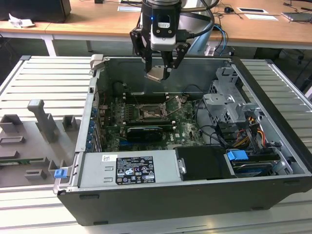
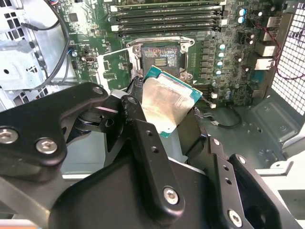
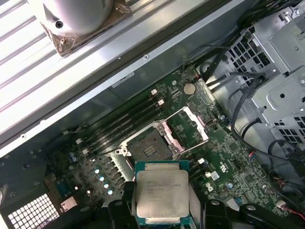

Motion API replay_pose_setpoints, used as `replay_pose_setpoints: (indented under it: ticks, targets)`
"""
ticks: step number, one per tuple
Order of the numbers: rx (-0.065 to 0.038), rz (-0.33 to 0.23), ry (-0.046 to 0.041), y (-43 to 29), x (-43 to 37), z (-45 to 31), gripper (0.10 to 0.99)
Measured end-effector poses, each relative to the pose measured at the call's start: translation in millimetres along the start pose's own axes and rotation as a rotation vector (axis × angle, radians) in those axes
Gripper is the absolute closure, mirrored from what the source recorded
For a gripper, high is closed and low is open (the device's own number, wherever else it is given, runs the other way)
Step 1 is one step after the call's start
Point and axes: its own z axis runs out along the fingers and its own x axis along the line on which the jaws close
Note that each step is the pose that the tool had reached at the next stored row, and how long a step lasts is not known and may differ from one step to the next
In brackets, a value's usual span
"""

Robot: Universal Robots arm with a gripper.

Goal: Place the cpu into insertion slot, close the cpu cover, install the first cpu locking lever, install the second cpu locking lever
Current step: 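Place the cpu into insertion slot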

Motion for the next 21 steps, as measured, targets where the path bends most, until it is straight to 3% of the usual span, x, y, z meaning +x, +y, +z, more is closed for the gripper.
replay_pose_setpoints:
  ticks: [21]
  targets:
    - [-0.001,0.084,-0.0063,-0.2,-0.1,3.3,0.553]
